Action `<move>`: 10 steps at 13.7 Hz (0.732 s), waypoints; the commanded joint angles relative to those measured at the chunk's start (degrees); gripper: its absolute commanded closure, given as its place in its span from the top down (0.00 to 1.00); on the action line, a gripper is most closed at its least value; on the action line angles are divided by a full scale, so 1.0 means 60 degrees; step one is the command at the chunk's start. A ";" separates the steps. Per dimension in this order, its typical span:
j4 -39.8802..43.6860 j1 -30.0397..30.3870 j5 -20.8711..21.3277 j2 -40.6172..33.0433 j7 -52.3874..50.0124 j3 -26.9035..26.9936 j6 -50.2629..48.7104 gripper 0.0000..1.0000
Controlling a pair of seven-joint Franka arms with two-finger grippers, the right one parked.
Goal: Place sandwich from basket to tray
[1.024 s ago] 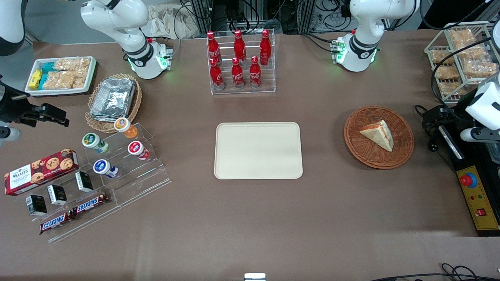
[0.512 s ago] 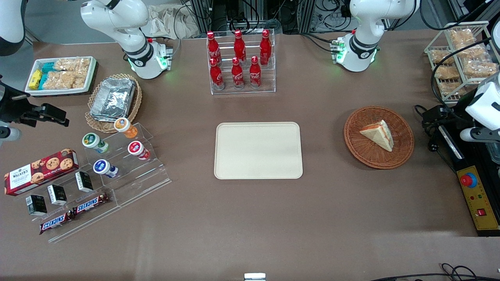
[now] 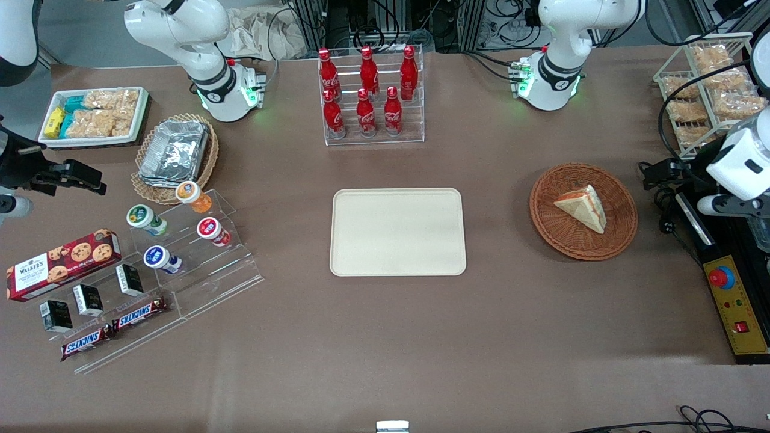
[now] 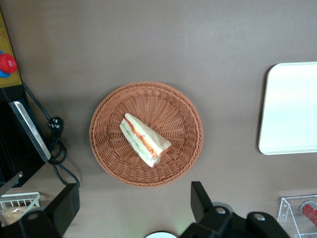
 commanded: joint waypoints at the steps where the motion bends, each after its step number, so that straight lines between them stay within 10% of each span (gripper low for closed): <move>1: -0.2072 0.0006 -0.0100 -0.1290 -0.0136 0.0021 0.1038 1.00; 10: -0.5271 0.0357 -0.0245 -0.2115 -0.1101 0.0080 0.3179 1.00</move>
